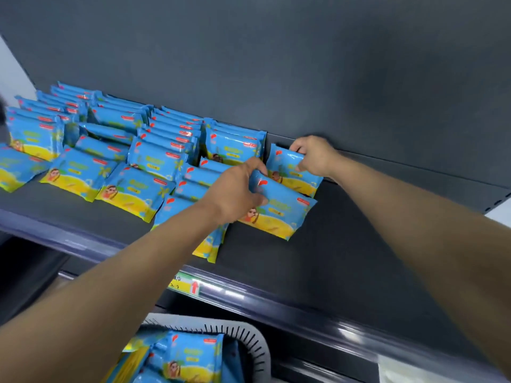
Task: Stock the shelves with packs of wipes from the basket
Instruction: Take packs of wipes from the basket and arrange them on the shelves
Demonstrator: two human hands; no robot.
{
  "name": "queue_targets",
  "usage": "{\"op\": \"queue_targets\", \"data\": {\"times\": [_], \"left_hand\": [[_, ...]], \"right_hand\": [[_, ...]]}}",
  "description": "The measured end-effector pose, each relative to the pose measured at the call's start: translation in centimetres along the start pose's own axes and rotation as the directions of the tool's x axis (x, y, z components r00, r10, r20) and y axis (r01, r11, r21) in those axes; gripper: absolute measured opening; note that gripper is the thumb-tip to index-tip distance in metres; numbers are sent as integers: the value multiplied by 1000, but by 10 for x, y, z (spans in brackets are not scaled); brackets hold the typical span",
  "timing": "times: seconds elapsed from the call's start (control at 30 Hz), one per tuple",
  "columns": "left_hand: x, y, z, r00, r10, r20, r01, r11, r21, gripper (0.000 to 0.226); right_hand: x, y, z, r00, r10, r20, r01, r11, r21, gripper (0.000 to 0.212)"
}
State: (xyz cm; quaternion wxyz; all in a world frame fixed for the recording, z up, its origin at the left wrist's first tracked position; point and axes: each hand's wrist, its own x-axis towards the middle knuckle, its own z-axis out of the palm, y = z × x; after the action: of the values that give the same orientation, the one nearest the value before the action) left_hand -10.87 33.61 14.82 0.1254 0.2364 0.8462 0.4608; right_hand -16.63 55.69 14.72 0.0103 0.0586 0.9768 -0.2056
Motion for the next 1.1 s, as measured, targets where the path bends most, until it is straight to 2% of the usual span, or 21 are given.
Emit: {"op": "queue_targets", "data": {"times": [0.13, 0.27, 0.33, 0.47, 0.67, 0.9, 1.1], "left_hand": [[11, 0, 5, 1000, -10, -14, 12, 992, 128, 36], [22, -2, 12, 1000, 10, -27, 1, 929, 370, 29], [29, -5, 15, 996, 59, -64, -18, 856, 516, 25], [53, -8, 19, 993, 74, -87, 10, 705, 709, 36], [87, -9, 31, 995, 63, -77, 21, 627, 779, 41], [98, -10, 50, 984, 160, -83, -12, 516, 857, 45], [55, 1, 39, 933, 337, -127, -108, 598, 794, 41]], "right_hand": [[9, 0, 5, 997, -50, -52, 40, 982, -182, 35], [8, 2, 2, 993, -98, -61, 69, 931, -359, 32], [8, 3, 0, 988, -128, -89, 87, 926, -367, 31], [3, 3, -7, 971, -167, -173, 110, 948, -297, 30], [-15, 1, -20, 938, -174, -300, 123, 976, -181, 22], [-42, 2, -28, 929, -186, -319, 137, 976, -171, 22], [-78, -19, -25, 907, -228, -353, 161, 964, -210, 26]]}}
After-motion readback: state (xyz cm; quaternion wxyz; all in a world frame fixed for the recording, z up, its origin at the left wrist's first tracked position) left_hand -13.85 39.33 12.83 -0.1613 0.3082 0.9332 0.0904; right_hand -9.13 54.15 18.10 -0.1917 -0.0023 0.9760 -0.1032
